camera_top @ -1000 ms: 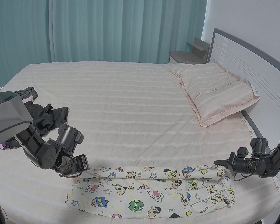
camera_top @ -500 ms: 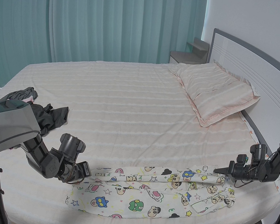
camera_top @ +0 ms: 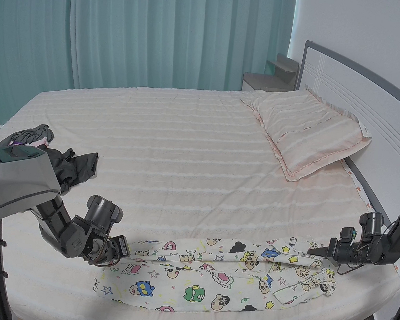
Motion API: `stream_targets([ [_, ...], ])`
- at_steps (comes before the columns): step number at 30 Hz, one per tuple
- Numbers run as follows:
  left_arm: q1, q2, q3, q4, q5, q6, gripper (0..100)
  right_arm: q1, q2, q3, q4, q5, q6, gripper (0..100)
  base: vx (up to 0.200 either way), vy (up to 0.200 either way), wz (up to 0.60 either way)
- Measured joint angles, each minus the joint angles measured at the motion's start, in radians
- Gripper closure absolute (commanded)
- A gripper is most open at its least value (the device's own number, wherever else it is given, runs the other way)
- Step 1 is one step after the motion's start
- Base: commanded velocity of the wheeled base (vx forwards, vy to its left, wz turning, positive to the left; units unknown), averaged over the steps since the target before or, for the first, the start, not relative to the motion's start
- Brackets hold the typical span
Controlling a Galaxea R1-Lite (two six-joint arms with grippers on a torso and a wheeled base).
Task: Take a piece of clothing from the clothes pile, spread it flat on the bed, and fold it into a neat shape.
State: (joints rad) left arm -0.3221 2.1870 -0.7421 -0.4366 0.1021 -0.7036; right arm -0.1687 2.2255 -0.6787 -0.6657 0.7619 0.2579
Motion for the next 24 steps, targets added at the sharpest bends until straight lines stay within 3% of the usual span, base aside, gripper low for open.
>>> stream_targets([
  [2, 0.0, 0.001, 0.0, 0.0, 0.0, 0.0, 100, 0.0, 0.001, 0.015, 0.0, 0.0, -0.015, 100, 0.0, 0.0, 0.0],
  [3, 0.0, 0.002, 0.0, 0.0, 0.0, 0.0, 0, 0.001, 0.002, 0.019, 0.0, 0.0, -0.017, 100, 0.0, 0.0, 0.0],
  [5, -0.002, 0.004, 0.0, 0.0, -0.001, 0.0, 0, 0.001, 0.002, 0.026, 0.0, 0.0, -0.02, 100, 0.0, 0.0, 0.0],
  [6, -0.004, 0.004, 0.0, 0.0, -0.001, -0.001, 0, 0.001, 0.003, 0.027, 0.0, 0.0, -0.021, 0, 0.0, 0.0, 0.0],
  [17, 0.001, -0.013, 0.009, 0.002, -0.007, -0.011, 0, -0.016, -0.022, 0.022, -0.002, -0.001, -0.016, 0, 0.0, 0.0, 0.0],
  [24, 0.07, -0.083, 0.03, 0.001, -0.02, -0.028, 0, -0.045, -0.067, 0.032, -0.004, -0.032, 0.016, 0, 0.0, 0.0, 0.0],
])
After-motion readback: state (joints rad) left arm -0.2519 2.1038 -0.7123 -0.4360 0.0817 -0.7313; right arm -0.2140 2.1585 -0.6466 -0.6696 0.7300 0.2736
